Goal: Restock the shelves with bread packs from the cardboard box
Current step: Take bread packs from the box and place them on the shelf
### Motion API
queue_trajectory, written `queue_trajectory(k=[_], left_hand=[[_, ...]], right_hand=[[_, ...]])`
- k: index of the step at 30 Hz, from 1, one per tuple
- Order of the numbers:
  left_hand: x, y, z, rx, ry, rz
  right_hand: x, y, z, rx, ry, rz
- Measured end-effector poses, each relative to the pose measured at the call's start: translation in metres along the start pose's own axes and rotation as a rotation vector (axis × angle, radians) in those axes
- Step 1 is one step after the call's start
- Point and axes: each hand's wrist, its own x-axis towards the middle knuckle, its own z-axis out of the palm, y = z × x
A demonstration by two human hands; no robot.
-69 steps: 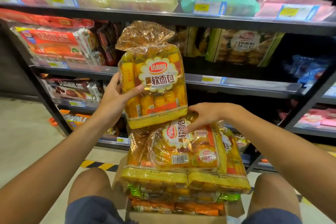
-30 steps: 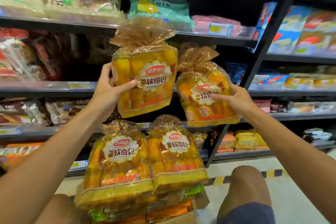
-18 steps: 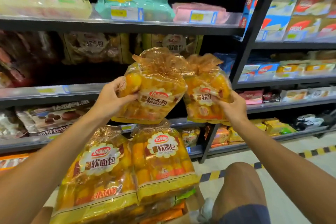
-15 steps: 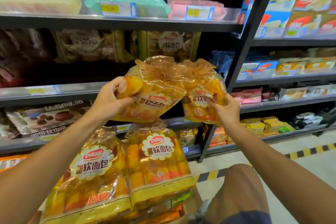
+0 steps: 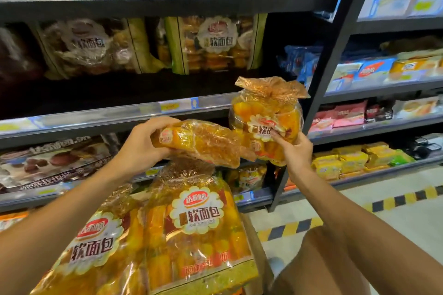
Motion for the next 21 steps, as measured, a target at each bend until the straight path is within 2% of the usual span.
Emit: queue_trajectory(k=[2, 6, 12, 16, 19, 21], left_hand=[[0.003, -0.009, 0.007, -0.025, -0.007, -0.004], [0.010, -0.020, 0.020, 0.030, -0.027, 0.040], [0.012, -0.029, 0.029, 0.144, -0.065, 0.134], [0.016, -0.034, 0.029, 0.195, -0.102, 0.200], [0.020, -0.036, 0.031, 0.223, -0.109, 0.250], [0.022, -0.035, 0.035, 0.212, -0.115, 0.255]], right_hand=[[0.003, 0.011, -0.002, -0.090, -0.009, -0.156], [0.017, 0.041, -0.003, -0.319, -0.153, -0.603], [0.045, 0.057, 0.022, -0.451, -0.327, -0.845], [0.069, 0.070, 0.040, -0.639, -0.424, -0.860], [0.084, 0.087, 0.042, -1.020, -0.313, -0.880], [0.087, 0.099, 0.036, -1.151, -0.265, -0.733]])
